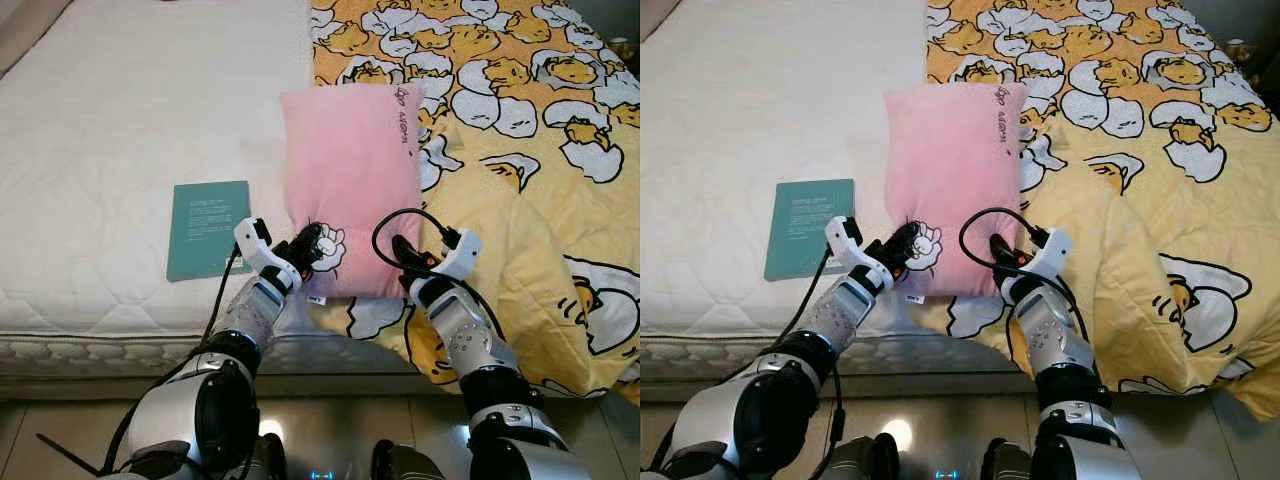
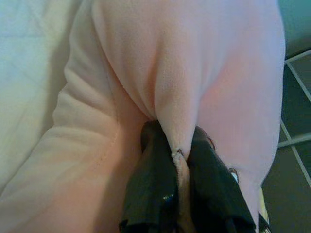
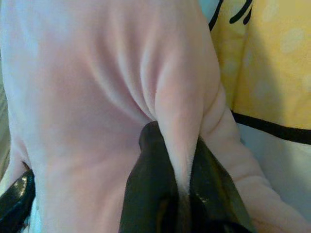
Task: Clean up the room
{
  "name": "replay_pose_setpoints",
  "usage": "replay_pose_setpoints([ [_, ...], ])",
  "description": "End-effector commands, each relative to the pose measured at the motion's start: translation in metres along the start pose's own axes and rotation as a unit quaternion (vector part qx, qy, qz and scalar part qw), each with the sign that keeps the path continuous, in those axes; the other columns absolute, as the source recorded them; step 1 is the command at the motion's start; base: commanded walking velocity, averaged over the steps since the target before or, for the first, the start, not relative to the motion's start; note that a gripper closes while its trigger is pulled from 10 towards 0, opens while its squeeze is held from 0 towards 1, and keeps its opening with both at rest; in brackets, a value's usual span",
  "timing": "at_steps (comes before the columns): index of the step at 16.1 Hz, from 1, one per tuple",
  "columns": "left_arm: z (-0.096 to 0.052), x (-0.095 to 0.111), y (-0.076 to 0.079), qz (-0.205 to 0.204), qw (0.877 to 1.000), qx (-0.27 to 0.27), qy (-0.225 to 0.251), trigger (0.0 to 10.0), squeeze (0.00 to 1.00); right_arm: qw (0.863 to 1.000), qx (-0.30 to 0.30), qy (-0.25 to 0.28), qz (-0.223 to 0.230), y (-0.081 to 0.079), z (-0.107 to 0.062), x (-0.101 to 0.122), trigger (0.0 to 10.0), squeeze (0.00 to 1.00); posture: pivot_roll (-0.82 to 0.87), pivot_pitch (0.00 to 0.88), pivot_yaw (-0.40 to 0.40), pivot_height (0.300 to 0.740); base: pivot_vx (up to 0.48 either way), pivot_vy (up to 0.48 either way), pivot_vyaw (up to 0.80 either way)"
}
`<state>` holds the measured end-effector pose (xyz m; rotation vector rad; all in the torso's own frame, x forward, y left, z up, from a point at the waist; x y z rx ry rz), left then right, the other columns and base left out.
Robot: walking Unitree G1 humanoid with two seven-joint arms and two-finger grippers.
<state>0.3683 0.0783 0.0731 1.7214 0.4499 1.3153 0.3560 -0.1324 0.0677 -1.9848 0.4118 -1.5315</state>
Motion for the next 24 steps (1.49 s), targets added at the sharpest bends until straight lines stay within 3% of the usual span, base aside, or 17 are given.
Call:
replay_pose_setpoints([
  [1, -0.004, -0.014, -0.003, -0.002, 1.000, 0.000, -0.027, 0.0, 0.00, 1.000, -0.008, -0.024, 0.002, 0.003, -0.002, -0.012, 0.0, 0.21, -0.15, 0.086, 0.036, 0.740, 0.000, 0.000, 0.00],
  [3, -0.002, -0.008, 0.000, 0.005, 1.000, -0.014, -0.020, 0.0, 0.00, 1.000, -0.006, -0.017, -0.006, 0.004, 0.000, -0.006, 0.0, 0.22, -0.13, 0.034, 0.035, 0.740, 0.000, 0.000, 0.00],
  [7, 0.012, 0.029, 0.024, 0.093, 0.994, -0.057, 0.018, 0.0, 0.00, 0.996, 0.022, 0.037, -0.077, -0.015, 0.010, 0.030, 0.0, 0.22, -0.09, 0.000, 0.033, 0.740, 0.000, 0.000, 0.00],
  [8, 0.016, 0.040, 0.033, 0.109, 0.991, -0.075, 0.033, 0.0, 0.00, 0.994, 0.031, 0.052, -0.094, -0.020, 0.013, 0.041, 0.0, 0.22, -0.08, 0.000, 0.032, 0.740, 0.000, 0.000, 0.00],
  [10, 0.022, 0.079, 0.058, 0.190, 0.973, -0.102, 0.085, 0.0, 0.00, 0.982, 0.053, 0.122, -0.134, -0.041, 0.015, 0.086, 0.0, 0.20, -0.07, 0.000, 0.028, 0.740, 0.000, 0.000, 0.00],
  [11, 0.022, 0.085, 0.059, 0.203, 0.970, -0.097, 0.093, 0.0, 0.00, 0.979, 0.055, 0.133, -0.142, -0.044, 0.015, 0.094, 0.0, 0.21, -0.07, 0.000, 0.027, 0.740, 0.000, 0.000, 0.00],
  [12, 0.021, 0.096, 0.060, 0.249, 0.959, -0.084, 0.103, 0.0, 0.00, 0.972, 0.056, 0.155, -0.165, -0.050, 0.014, 0.109, 0.0, 0.20, -0.06, 0.000, 0.025, 0.740, 0.000, 0.000, 0.00],
  [14, 0.015, 0.116, 0.061, 0.369, 0.920, -0.056, 0.119, 0.0, 0.00, 0.943, 0.033, 0.190, -0.269, -0.058, 0.010, 0.130, 0.0, 0.20, -0.06, 0.000, 0.024, 0.740, 0.000, 0.000, 0.00],
  [15, 0.010, 0.117, 0.064, 0.460, 0.878, -0.060, 0.121, 0.0, 0.00, 0.931, 0.025, 0.194, -0.309, -0.058, 0.008, 0.132, 0.0, 0.20, -0.06, 0.000, 0.024, 0.740, 0.000, 0.000, 0.00],
  [16, 0.004, 0.114, 0.065, 0.512, 0.848, -0.070, 0.118, 0.0, 0.00, 0.925, 0.015, 0.200, -0.324, -0.056, 0.004, 0.133, 0.0, 0.20, -0.07, 0.000, 0.022, 0.740, 0.000, 0.000, 0.00],
  [17, -0.003, 0.116, 0.059, 0.517, 0.844, -0.064, 0.122, 0.0, 0.00, 0.924, 0.007, 0.205, -0.323, -0.052, -0.002, 0.133, 0.0, 0.20, -0.07, 0.000, 0.019, 0.740, 0.000, 0.000, 0.00],
  [19, -0.009, 0.123, 0.048, 0.499, 0.856, -0.028, 0.133, 0.0, 0.00, 0.925, -0.010, 0.208, -0.319, -0.043, -0.009, 0.130, 0.0, 0.20, -0.06, 0.000, 0.014, 0.740, 0.000, 0.000, 0.00],
  [20, -0.009, 0.123, 0.045, 0.506, 0.852, -0.016, 0.136, 0.0, 0.00, 0.927, -0.020, 0.204, -0.314, -0.037, -0.010, 0.126, 0.0, 0.20, -0.06, 0.000, 0.015, 0.740, 0.000, 0.000, 0.00],
  [21, -0.008, 0.117, 0.052, 0.526, 0.838, -0.033, 0.139, 0.0, 0.00, 0.926, -0.028, 0.203, -0.318, -0.035, -0.012, 0.123, 0.0, 0.20, -0.06, 0.000, 0.019, 0.740, 0.000, 0.000, 0.00],
  [24, -0.005, 0.113, 0.061, 0.509, 0.847, -0.048, 0.143, 0.0, 0.00, 0.920, -0.036, 0.211, -0.328, -0.036, -0.014, 0.124, 0.0, 0.21, -0.07, 0.000, 0.032, 0.740, 0.000, 0.000, 0.00],
])
Point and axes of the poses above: a point about 5 cm out from each wrist's last joint towards the gripper, its own z axis pointing out of the wrist towards the gripper, its own x axis along the axis of the wrist's last joint, y = z × x, the point moved 2 cm from there along z, pointing out of the wrist towards the gripper, and after that the axes turned 3 degrees about -z, right-handed, at the moved point
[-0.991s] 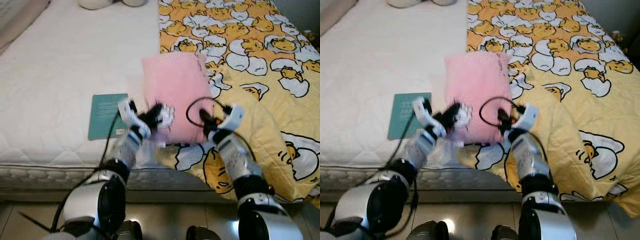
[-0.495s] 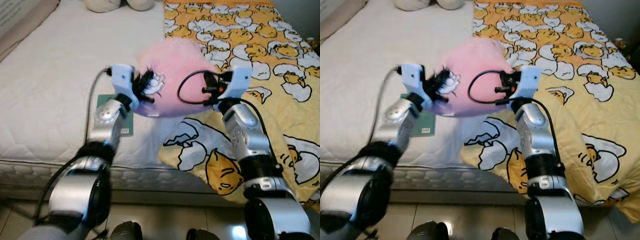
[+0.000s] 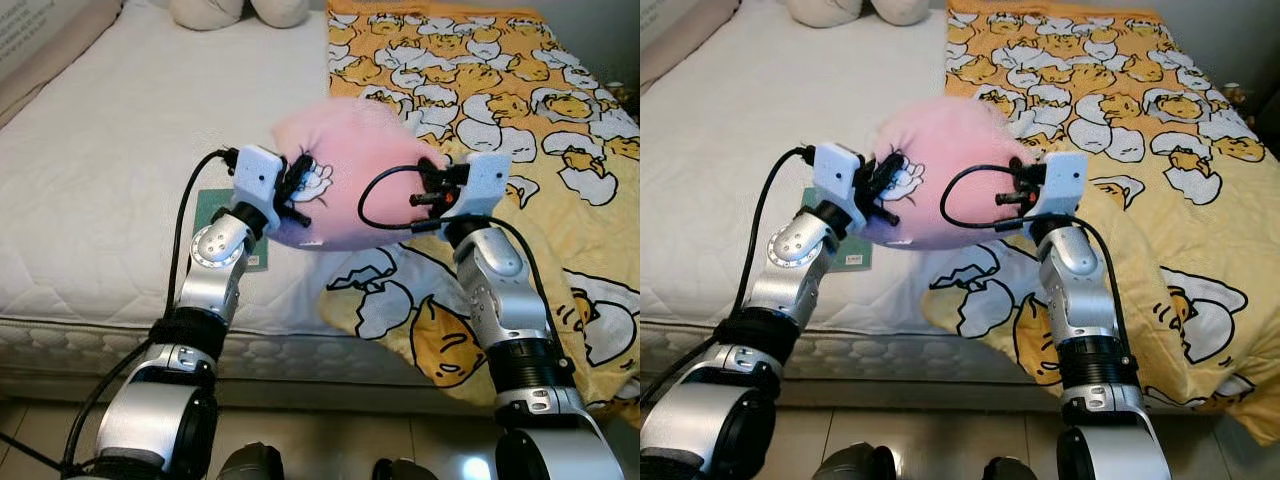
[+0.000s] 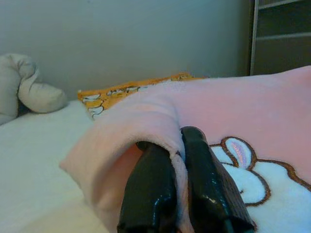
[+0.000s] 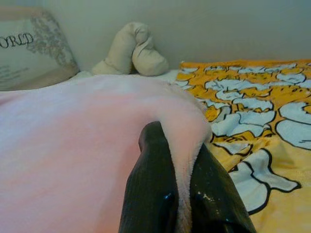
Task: Clean up the room
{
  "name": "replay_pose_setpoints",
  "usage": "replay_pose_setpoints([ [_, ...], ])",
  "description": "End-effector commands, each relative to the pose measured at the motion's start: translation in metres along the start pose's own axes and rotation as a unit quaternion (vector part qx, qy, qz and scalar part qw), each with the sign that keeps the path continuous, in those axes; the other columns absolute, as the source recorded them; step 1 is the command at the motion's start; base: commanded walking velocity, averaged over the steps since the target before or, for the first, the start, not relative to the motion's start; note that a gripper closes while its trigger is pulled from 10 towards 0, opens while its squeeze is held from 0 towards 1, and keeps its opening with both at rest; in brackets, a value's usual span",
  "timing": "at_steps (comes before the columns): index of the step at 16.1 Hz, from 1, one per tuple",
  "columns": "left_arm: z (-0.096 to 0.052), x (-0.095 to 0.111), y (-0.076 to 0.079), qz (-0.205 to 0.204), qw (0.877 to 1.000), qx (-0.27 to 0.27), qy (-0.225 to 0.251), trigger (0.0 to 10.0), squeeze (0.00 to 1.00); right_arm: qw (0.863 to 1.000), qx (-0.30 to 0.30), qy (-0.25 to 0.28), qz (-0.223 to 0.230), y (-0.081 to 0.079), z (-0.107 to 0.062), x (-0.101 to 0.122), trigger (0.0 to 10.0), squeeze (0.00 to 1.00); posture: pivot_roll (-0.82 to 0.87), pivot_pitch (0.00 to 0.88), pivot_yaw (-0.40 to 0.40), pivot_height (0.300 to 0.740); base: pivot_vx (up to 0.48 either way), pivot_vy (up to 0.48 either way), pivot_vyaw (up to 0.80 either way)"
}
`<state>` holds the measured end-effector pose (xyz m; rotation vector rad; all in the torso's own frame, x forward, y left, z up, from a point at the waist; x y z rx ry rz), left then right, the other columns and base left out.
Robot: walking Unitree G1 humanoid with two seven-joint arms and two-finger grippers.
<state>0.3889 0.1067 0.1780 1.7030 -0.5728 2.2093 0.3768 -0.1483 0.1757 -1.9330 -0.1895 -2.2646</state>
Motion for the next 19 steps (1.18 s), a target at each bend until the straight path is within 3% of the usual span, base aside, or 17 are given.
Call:
replay_pose_setpoints([
  [1, -0.006, 0.007, -0.025, -0.010, 0.998, 0.058, 0.012, 0.0, 0.00, 0.997, -0.075, 0.031, -0.014, 0.031, -0.007, 0.014, 0.0, 0.21, -0.08, 0.000, 0.033, 0.740, 0.000, 0.000, 0.00],
  [4, -0.006, -0.001, -0.025, -0.036, 0.996, 0.077, -0.005, 0.0, 0.00, 0.997, -0.074, 0.019, -0.019, 0.029, -0.011, 0.005, 0.0, 0.20, -0.08, 0.000, 0.033, 0.740, 0.000, 0.256, 0.00],
  [7, -0.006, -0.008, -0.012, -0.046, 0.997, 0.069, -0.012, 0.0, 0.00, 0.997, -0.074, -0.017, -0.032, 0.032, -0.015, -0.015, 0.0, 0.24, -0.09, 0.000, 0.033, 0.740, 0.000, 0.480, 0.75],
  [11, -0.006, -0.009, -0.003, -0.050, 0.997, 0.055, -0.012, 0.0, 0.00, 0.996, -0.079, -0.012, -0.039, 0.032, -0.014, -0.015, 0.0, 0.24, -0.08, 0.000, 0.034, 0.740, 0.000, 0.480, 0.67],
  [19, -0.006, -0.010, -0.006, -0.048, 0.998, 0.042, -0.017, 0.0, 0.00, 0.995, -0.089, -0.003, -0.047, 0.035, -0.012, -0.012, 0.0, 0.21, -0.07, 0.000, 0.032, 0.740, 0.000, 0.445, 0.00],
])
Point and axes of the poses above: a point about 5 cm out from each wrist's last joint towards the gripper, its own z axis pointing out of the wrist towards the gripper, its own x axis along the axis of the wrist's last joint, y = z × x, the point moved 2 cm from there along z, pointing out of the wrist towards the gripper, and after that the axes turned 3 degrees about -z, right-handed, at the moved point
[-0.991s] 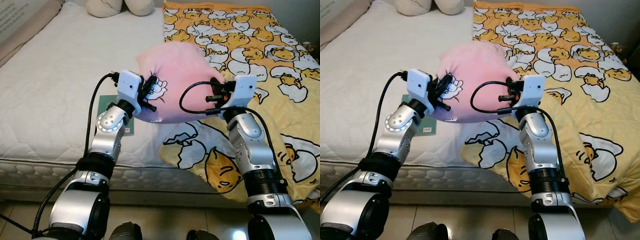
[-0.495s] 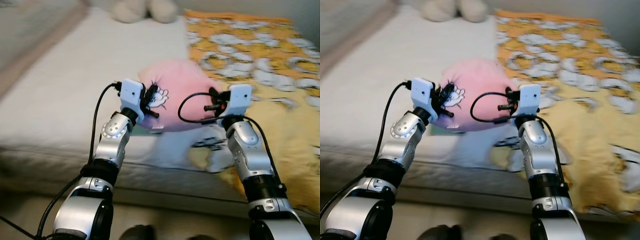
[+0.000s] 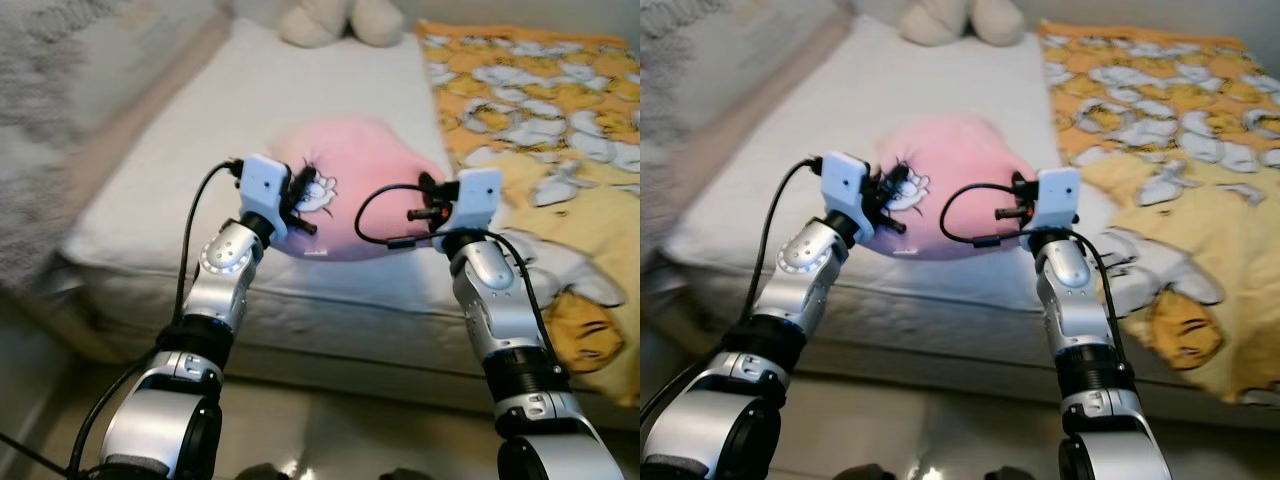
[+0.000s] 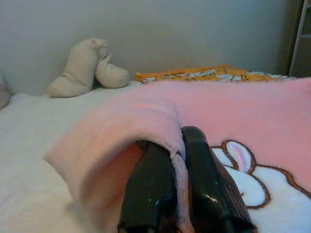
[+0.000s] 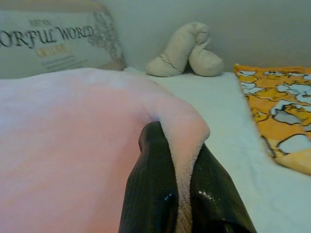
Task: Clean up the room
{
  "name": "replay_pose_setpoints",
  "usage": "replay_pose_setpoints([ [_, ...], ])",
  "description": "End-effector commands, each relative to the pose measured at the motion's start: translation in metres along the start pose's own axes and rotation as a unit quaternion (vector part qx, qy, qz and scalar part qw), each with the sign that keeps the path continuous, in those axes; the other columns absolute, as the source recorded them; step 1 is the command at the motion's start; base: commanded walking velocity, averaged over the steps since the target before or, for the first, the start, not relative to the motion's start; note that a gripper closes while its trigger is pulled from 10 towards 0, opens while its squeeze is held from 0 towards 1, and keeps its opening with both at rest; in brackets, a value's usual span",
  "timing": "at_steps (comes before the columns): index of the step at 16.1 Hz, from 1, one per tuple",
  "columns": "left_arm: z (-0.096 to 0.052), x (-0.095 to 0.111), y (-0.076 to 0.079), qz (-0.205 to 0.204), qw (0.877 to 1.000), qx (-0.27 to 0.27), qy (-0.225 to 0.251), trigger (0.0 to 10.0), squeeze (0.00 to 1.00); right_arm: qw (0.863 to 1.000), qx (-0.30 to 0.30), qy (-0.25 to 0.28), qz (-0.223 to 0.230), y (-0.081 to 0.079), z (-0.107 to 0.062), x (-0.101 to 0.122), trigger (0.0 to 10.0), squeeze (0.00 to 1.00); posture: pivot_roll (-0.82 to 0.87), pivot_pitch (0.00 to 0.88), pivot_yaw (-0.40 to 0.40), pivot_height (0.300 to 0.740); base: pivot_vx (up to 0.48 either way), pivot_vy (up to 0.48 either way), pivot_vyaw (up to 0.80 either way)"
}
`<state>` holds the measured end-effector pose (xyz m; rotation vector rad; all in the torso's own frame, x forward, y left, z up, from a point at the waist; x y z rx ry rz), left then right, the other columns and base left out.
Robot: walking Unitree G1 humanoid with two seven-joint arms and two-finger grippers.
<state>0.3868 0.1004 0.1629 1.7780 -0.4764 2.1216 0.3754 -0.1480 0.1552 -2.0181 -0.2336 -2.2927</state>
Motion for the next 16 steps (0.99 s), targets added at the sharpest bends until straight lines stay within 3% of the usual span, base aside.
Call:
replay_pose_setpoints([
  [1, -0.005, 0.004, -0.015, -0.006, 1.000, 0.028, 0.010, 0.0, 0.00, 0.997, -0.069, 0.015, -0.016, 0.032, -0.005, 0.005, 0.0, 0.21, -0.07, 0.000, 0.033, 0.740, 0.000, 0.428, -0.80],
  [16, 0.001, 0.005, -0.008, -0.017, 1.000, 0.008, 0.010, 0.0, 0.00, 0.999, -0.041, 0.027, -0.020, 0.023, 0.004, 0.010, 0.0, 0.21, -0.06, 0.000, 0.015, 0.740, 0.294, 0.357, 0.00],
])
Point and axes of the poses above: a point about 5 cm out from each wrist's last joint towards the gripper, its own z axis pointing out of the wrist towards the gripper, its own x axis along the axis of the wrist's last joint, y = z × x, the point moved 2 cm from there along z, pointing out of the wrist towards the gripper, and after that the axes turned 3 degrees about -z, right-handed, at the moved point
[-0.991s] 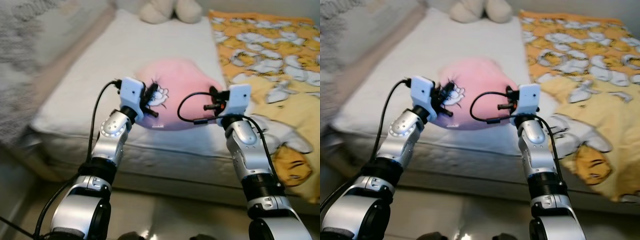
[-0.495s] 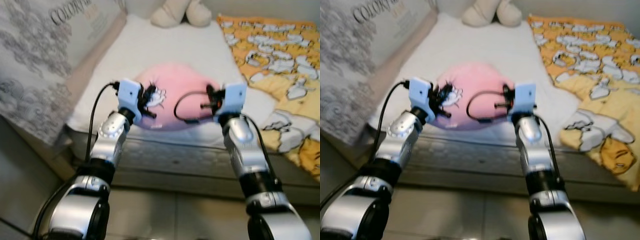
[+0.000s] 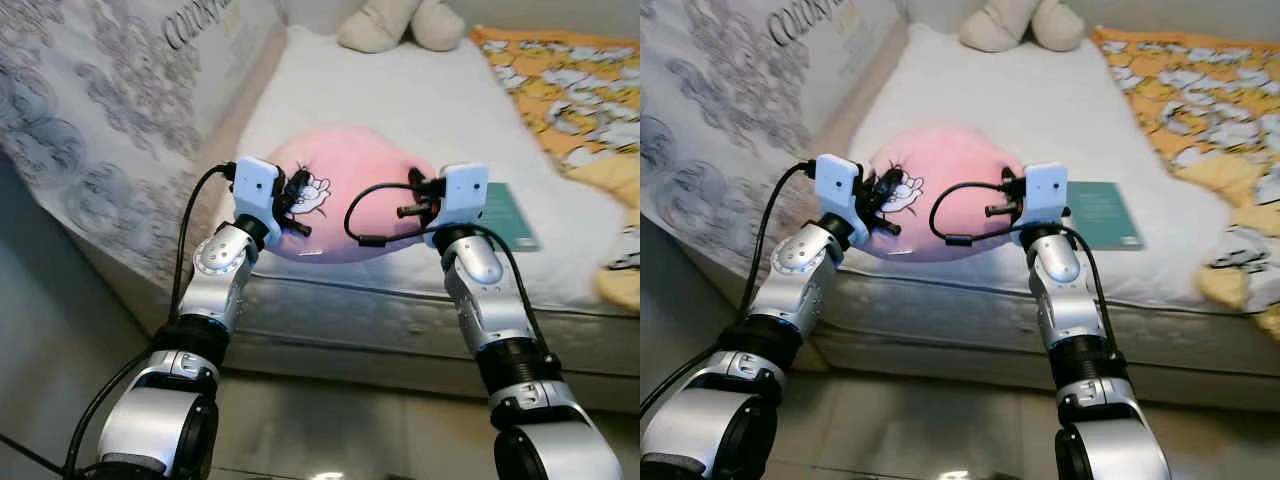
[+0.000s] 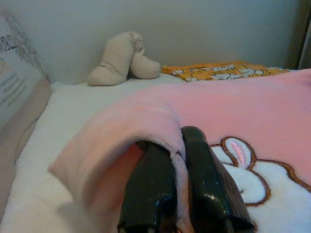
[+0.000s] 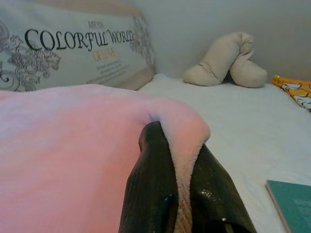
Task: Clean up the room
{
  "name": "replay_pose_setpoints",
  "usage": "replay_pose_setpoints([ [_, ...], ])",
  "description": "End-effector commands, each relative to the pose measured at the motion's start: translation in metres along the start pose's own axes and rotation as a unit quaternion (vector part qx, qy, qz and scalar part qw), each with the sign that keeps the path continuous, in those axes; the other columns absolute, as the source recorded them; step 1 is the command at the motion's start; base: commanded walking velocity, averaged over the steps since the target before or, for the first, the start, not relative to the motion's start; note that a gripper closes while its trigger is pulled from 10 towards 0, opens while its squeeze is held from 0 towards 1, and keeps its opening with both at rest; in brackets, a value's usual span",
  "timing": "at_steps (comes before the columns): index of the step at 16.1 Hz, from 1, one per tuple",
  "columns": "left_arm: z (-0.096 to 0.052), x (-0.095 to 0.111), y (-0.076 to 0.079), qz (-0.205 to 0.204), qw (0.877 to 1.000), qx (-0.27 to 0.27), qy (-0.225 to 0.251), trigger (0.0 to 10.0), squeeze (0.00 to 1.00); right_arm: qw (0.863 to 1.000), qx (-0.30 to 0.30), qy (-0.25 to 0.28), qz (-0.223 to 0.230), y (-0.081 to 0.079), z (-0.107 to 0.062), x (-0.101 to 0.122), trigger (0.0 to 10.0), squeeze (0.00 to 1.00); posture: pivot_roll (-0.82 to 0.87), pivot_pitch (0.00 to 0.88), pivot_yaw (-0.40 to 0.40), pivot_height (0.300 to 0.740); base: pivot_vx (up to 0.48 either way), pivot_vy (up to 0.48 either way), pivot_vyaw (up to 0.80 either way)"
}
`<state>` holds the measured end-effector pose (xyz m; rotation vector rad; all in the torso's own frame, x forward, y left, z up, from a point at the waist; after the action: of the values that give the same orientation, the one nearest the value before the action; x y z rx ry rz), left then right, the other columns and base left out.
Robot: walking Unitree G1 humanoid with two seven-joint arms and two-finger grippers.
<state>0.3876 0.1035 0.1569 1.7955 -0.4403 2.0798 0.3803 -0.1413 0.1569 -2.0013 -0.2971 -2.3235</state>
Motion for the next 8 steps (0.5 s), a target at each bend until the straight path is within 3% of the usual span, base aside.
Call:
replay_pose_setpoints([
  [1, 0.004, 0.013, -0.005, -0.001, 1.000, 0.008, 0.023, 0.0, 0.00, 0.999, -0.049, 0.018, 0.000, 0.029, -0.002, 0.008, 0.0, 0.21, -0.06, 0.000, 0.015, 0.740, 0.420, 0.000, 0.00],
  [5, 0.011, 0.017, 0.001, 0.019, 1.000, -0.007, 0.019, 0.0, 0.00, 0.998, -0.052, 0.020, -0.005, 0.031, 0.000, 0.010, 0.0, 0.21, -0.06, 0.000, 0.018, 0.740, 0.433, 0.000, 0.00],
  [6, 0.013, 0.019, -0.001, 0.016, 0.999, 0.016, 0.024, 10.0, 0.00, 0.999, -0.047, 0.012, -0.014, 0.030, 0.000, 0.008, 10.0, 0.20, -0.07, 0.000, 0.021, 0.740, 0.000, 0.000, 0.00],
  [8, 0.016, 0.021, 0.002, 0.022, 0.999, 0.014, 0.022, 10.0, 0.00, 0.998, -0.053, 0.021, -0.020, 0.032, 0.001, 0.011, 10.0, 0.18, -0.07, 0.000, 0.025, 0.740, 0.000, 0.000, 0.00],
])
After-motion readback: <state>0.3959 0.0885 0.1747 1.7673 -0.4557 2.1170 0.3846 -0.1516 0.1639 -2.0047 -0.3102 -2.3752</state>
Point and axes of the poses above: a point about 5 cm out from each wrist's last joint towards the gripper, its own z axis pointing out of the wrist towards the gripper, its own x axis along the axis of the wrist's last joint, y = z × x, the point moved 2 cm from there along z, pointing out of the wrist towards the gripper, and after that the axes turned 3 degrees about -z, right-handed, at the moved point
